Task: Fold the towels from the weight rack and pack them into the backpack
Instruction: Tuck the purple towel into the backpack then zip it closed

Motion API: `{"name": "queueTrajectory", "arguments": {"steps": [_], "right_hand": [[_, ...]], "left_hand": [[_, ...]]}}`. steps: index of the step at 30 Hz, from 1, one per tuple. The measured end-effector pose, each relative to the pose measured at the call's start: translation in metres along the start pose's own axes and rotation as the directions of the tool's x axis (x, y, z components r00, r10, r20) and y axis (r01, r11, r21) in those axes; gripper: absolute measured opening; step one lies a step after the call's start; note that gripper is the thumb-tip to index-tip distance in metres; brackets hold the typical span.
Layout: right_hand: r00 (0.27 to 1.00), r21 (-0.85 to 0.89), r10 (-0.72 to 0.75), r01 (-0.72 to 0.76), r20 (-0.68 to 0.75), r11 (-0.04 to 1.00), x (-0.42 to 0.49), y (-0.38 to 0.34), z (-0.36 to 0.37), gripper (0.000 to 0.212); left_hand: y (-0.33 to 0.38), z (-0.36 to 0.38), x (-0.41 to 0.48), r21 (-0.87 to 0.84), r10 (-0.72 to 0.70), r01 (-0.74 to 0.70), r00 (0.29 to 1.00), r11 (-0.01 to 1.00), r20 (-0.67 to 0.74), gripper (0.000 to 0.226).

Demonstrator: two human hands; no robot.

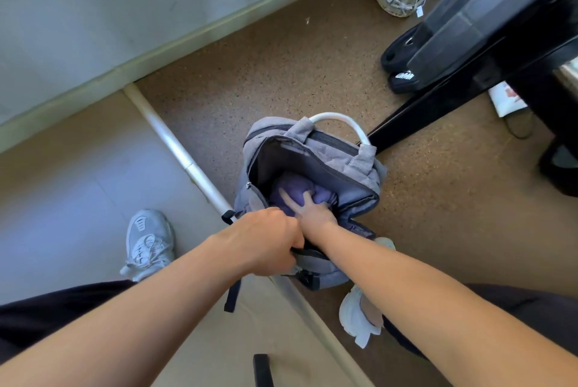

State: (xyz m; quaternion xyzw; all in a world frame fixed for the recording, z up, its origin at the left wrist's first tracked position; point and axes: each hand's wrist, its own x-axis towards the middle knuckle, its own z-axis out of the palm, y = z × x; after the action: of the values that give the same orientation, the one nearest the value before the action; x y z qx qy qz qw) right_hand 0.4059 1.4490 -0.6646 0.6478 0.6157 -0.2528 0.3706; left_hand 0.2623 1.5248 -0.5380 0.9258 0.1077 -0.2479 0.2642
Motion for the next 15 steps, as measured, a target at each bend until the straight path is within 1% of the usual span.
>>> {"name": "queueTrajectory", "arguments": {"steps": [2,3,4,5,6,7,8,9,11,12,13,15], "right_hand": [[1.000,0.093,0.011,-0.014,0.026,0.996,0.001,0.012,-0.003,0.060],[1.000,0.128,-0.015,0.014,0.003,0.992,0.003,0.017,-0.001,0.063],[0.998,0.164,-0.044,0.051,-0.043,0.985,0.005,0.019,0.002,0.069],[0.997,0.147,-0.069,0.075,-0.045,0.986,0.006,0.022,0.004,0.080],[0.996,0.167,-0.087,0.088,-0.015,0.982,0.008,0.022,0.005,0.092],[0.994,0.207,-0.108,0.100,0.027,0.973,0.008,0.024,0.003,0.101],[0.990,0.270,-0.121,0.099,0.066,0.958,0.004,0.026,-0.004,0.104],[0.987,0.346,-0.140,0.106,0.077,0.932,-0.001,0.029,-0.012,0.099],[0.990,0.513,-0.137,0.127,-0.018,0.849,-0.014,0.033,-0.027,0.074],[0.991,0.570,-0.113,0.136,-0.075,0.811,-0.023,0.037,-0.033,0.064],[0.991,0.606,-0.080,0.130,-0.110,0.784,-0.032,0.041,-0.038,0.059],[0.990,0.645,-0.030,0.111,-0.134,0.756,-0.058,0.049,-0.050,0.053]], "left_hand": [[-0.004,-0.001,0.001,-0.035,0.019,-0.020,1.000,0.999,-0.013,0.029],[-0.006,-0.001,0.002,-0.047,0.019,-0.020,1.000,0.999,-0.014,0.029],[-0.008,-0.002,0.002,-0.055,0.021,-0.022,1.000,0.998,-0.007,0.026],[-0.009,-0.002,0.002,-0.065,0.019,-0.019,1.000,0.998,-0.008,0.019],[-0.010,-0.002,0.001,-0.072,0.009,-0.010,1.000,0.997,-0.007,0.009],[-0.010,-0.003,0.000,-0.072,0.005,-0.005,1.000,0.997,-0.003,0.008],[-0.009,-0.002,-0.001,-0.072,0.004,-0.004,1.000,0.997,0.007,0.021],[-0.009,-0.003,-0.002,-0.076,0.008,-0.007,1.000,0.997,0.015,0.031],[-0.009,-0.004,-0.003,-0.070,0.016,-0.015,1.000,0.997,0.005,0.040],[-0.009,-0.005,-0.003,-0.067,0.017,-0.016,1.000,0.998,0.003,0.041],[-0.009,-0.006,-0.004,-0.061,0.017,-0.017,1.000,0.998,-0.004,0.041],[-0.008,-0.007,-0.004,-0.051,0.007,-0.008,1.000,0.999,-0.022,0.038]]}}
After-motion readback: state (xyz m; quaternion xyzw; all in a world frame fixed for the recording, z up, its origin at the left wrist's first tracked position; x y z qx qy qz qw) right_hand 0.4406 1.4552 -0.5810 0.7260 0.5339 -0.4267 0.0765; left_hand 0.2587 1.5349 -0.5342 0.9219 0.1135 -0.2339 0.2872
